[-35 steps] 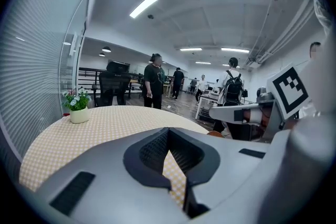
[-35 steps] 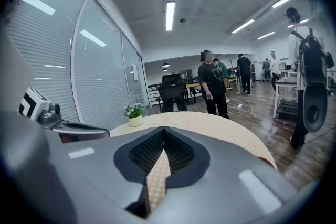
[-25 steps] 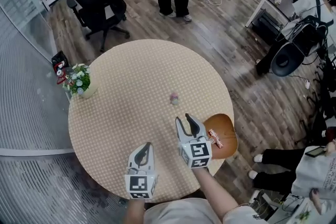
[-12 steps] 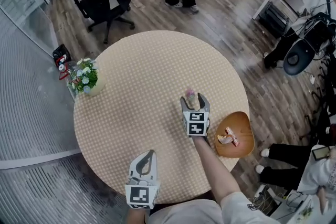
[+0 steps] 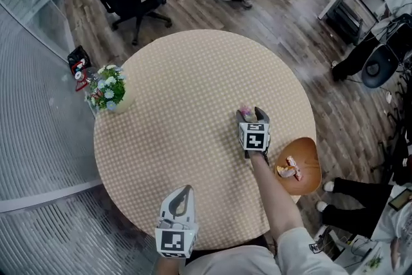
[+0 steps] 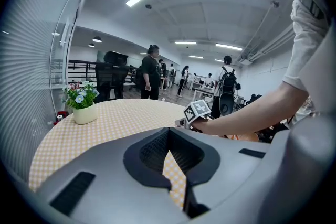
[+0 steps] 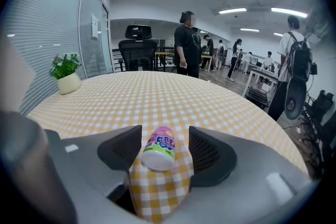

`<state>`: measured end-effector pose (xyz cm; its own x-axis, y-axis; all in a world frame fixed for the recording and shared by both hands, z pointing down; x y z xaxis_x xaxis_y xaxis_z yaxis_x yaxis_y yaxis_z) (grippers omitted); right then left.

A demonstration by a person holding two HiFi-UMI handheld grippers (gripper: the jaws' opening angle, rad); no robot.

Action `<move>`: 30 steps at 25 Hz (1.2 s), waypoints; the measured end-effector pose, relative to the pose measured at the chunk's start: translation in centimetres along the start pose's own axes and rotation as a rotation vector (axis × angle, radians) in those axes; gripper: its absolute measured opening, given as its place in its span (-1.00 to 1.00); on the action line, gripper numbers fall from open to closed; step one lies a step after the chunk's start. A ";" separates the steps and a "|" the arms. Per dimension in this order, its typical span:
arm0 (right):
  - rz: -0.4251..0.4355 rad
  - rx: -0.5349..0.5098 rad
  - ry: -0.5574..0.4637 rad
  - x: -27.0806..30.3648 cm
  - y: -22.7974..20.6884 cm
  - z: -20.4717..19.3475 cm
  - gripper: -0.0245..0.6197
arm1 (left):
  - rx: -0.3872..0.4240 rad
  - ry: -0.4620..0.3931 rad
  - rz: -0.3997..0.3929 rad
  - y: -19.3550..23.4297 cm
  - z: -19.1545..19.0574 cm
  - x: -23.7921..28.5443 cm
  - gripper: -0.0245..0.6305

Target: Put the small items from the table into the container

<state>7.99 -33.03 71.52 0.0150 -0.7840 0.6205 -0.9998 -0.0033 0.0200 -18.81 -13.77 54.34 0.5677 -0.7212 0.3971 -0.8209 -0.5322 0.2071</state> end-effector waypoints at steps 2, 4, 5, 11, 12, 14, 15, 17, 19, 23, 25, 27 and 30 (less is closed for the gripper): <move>0.014 0.002 0.027 0.3 -0.1 -0.4 -0.13 | -0.005 -0.009 0.004 0.1 -0.2 0.1 -0.92; 0.033 -0.006 0.071 0.7 0.2 -1.0 -0.23 | -0.012 -0.013 0.010 0.1 -0.5 0.1 -0.92; 0.043 -0.008 0.094 0.8 0.3 -1.4 -0.30 | -0.013 -0.011 0.009 0.0 -0.4 0.1 -0.92; 0.061 -0.031 0.120 0.7 0.7 -1.9 -0.40 | -0.018 -0.005 0.015 -0.2 -0.4 0.1 -0.92; 0.064 -0.032 0.116 0.5 0.9 -1.7 -0.40 | -0.020 -0.006 0.017 -0.2 -0.5 0.0 -0.92; 0.074 -0.016 0.093 0.0 1.2 -1.1 -0.40 | -0.020 -0.012 0.018 -0.3 -0.6 0.0 -0.92; 0.081 -0.004 0.074 -0.5 1.4 -0.6 -0.40 | -0.018 -0.016 0.018 -0.4 -0.6 0.0 -0.92; 0.101 0.015 0.026 -2.1 1.8 0.8 -0.40 | -0.012 -0.025 0.017 -0.7 -0.4 0.0 -0.92; 0.125 0.008 -0.023 -4.2 2.3 2.2 -0.40 | -0.008 -0.040 0.014 -1.3 0.0 -0.1 -0.92; 0.165 -0.029 -0.110 -9.5 2.8 4.9 -0.40 | 0.009 -0.063 -0.008 -3.0 1.3 -0.2 -0.92; 0.175 -0.035 -0.160 -12.6 2.8 6.1 -0.40 | 0.014 -0.077 -0.015 -3.9 1.7 -0.2 -0.92; 0.179 -0.034 -0.210 -16.0 2.4 7.1 -0.40 | 0.017 -0.087 -0.025 -4.9 1.9 -0.1 -0.92; 0.160 -0.047 -0.265 -20.7 0.5 7.8 -0.40 | 0.020 -0.093 -0.051 -6.7 2.1 0.4 -0.92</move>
<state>7.05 -21.62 52.54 -0.1524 -0.9067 0.3933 -0.9874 0.1567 -0.0214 -12.96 -11.42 51.25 0.6128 -0.7303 0.3019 -0.7899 -0.5773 0.2069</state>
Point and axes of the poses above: the fingertips, and each gripper's own axes: x forward along the fingers, y to its left, z out of its top, the point moved 1 cm from there along -x, backward along the fingers, and after that the axes turned 3 degrees about -y, right-handed, at the moved point
